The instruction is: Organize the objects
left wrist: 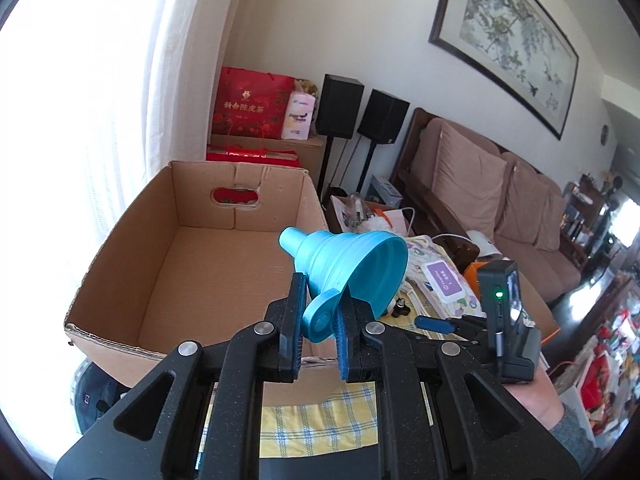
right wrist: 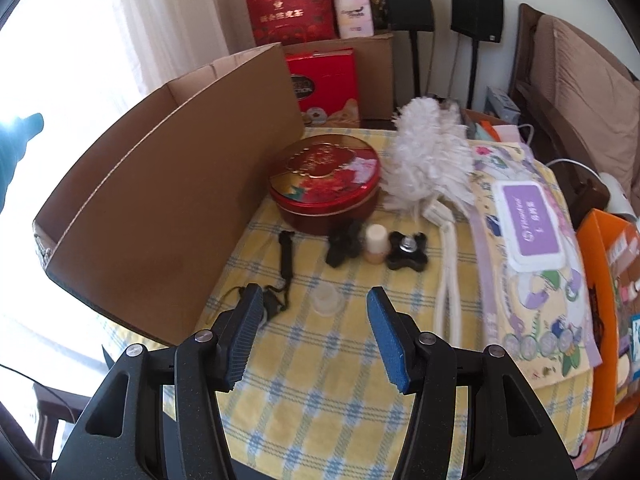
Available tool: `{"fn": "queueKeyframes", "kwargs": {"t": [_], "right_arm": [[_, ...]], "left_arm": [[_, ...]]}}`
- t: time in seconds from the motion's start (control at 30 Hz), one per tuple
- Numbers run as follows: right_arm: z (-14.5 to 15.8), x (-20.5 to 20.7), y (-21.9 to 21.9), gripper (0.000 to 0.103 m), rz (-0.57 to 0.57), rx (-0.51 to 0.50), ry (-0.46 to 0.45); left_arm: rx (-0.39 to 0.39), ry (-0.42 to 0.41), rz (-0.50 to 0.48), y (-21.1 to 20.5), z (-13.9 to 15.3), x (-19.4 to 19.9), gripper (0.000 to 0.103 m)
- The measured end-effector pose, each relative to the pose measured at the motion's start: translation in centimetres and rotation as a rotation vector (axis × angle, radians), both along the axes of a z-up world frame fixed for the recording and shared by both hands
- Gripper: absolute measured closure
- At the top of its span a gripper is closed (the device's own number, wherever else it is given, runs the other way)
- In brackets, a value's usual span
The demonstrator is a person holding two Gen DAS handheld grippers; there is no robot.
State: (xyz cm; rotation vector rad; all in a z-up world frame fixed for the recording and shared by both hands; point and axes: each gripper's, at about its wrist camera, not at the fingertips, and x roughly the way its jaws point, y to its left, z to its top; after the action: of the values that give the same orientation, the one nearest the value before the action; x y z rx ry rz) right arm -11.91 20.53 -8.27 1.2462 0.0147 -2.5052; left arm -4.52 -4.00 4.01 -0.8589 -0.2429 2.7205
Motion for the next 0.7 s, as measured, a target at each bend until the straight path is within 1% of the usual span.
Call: {"fn": "queueKeyframes", "kwargs": {"t": [0.2,0.33,0.53,0.7], "right_arm": [[-1.6,-1.9,-2.5,0.047,0.029,0.025,-0.035],[-2.1,-2.7,-2.6,0.047,-0.001,0.041,-0.026],[-2.1,-4.7,0.1,0.047,-0.087,0.041,-0.021],[-1.8,-5.0,3.1,0.047,-0.143,0.006,-0.034]], "left_arm": [[0.017,-0.012,0.013,-1.1,-0.6,-0.1,0.091],[0.021,-0.015,0.018,-1.7,-0.9,-0.2,0.091],[0.035,-0.021,0.02,-2.2,-1.2,-0.5,0.091],[0.04,-0.024,0.013,-2.2,-1.6,-1.0,0.091]]}}
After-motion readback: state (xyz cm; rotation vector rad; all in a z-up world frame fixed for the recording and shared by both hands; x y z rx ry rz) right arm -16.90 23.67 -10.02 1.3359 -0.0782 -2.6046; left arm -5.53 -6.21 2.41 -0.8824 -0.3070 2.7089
